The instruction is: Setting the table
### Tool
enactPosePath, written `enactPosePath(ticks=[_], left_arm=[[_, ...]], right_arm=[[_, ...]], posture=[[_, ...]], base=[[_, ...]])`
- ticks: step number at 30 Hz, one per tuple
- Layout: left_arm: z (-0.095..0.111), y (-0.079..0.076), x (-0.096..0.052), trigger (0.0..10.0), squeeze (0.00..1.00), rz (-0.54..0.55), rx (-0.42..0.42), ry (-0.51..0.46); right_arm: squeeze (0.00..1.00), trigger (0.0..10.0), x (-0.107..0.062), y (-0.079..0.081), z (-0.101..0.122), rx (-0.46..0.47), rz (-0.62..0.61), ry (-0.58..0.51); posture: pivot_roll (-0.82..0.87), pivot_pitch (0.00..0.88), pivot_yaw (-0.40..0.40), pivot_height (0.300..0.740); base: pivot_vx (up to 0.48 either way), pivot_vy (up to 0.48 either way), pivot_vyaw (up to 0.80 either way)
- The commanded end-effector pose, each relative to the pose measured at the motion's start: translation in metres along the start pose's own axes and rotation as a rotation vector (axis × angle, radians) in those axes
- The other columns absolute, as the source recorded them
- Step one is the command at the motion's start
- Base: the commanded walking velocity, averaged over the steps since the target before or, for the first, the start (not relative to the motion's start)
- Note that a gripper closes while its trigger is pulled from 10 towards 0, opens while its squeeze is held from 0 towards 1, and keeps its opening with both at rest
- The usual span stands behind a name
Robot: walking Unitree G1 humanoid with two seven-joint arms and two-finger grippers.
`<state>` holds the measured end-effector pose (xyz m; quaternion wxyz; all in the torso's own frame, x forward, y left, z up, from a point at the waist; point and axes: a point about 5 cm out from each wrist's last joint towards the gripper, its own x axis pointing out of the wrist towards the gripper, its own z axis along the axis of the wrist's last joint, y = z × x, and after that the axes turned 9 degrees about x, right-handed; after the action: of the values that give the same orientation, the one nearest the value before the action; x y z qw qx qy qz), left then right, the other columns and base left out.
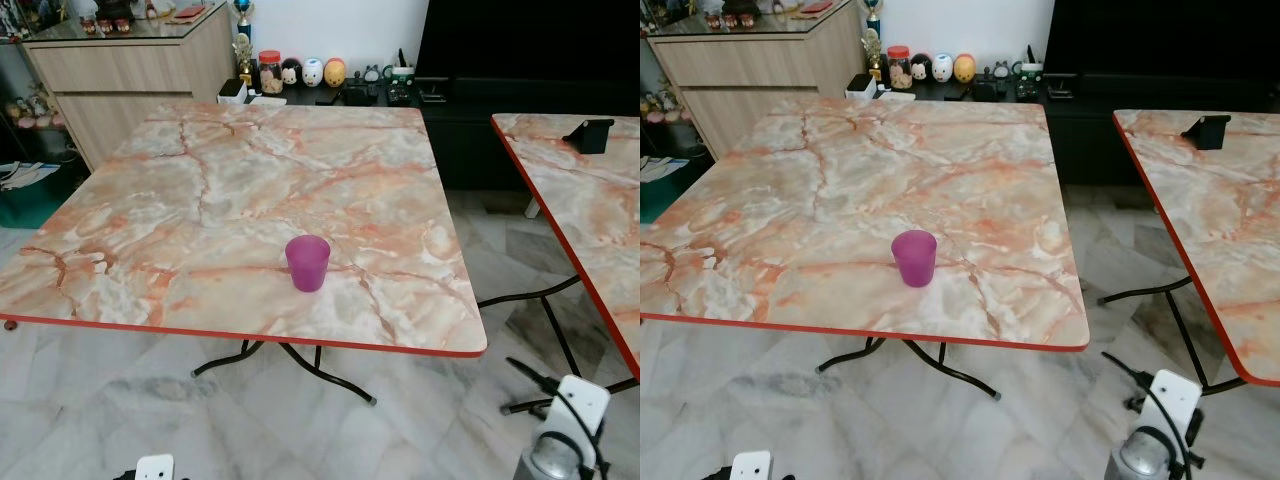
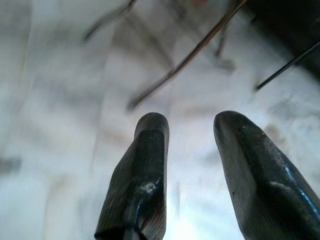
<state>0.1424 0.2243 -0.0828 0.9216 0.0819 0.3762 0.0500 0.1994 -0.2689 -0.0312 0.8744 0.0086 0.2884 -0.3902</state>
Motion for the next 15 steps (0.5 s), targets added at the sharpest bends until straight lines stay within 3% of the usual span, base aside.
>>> enactPosePath(ticks=[1,6,11,15], left_arm=[[-0.004,0.003,-0.001,10.0,0.00,0.015,0.000,0.022],[-0.004,0.003,-0.001,10.0,0.00,0.019,-0.003,0.020],[-0.005,0.006,-0.001,10.0,0.00,0.037,0.001,0.026],[-0.003,0.011,-0.001,10.0,0.00,0.058,-0.012,0.016]], right_arm=[[0.00,10.0,-0.001,0.004,-0.013,-0.032,0.033,0.070],[0.00,10.0,-0.004,0.012,-0.030,-0.053,0.151,0.148],[0.00,10.0,-0.018,0.030,-0.051,-0.248,0.343,0.180],[0.00,10.0,-0.024,0.038,-0.060,-0.319,0.430,0.204]], posture=[[0.04,0.000,0.005,0.740],[0.04,0.000,0.003,0.740],[0.05,0.000,0.007,0.740],[0.05,0.000,0.007,0.740]], base=[[0.000,0.000,0.00],[0.000,0.000,0.00],[0.000,0.000,0.00],[0.000,0.000,0.00]])
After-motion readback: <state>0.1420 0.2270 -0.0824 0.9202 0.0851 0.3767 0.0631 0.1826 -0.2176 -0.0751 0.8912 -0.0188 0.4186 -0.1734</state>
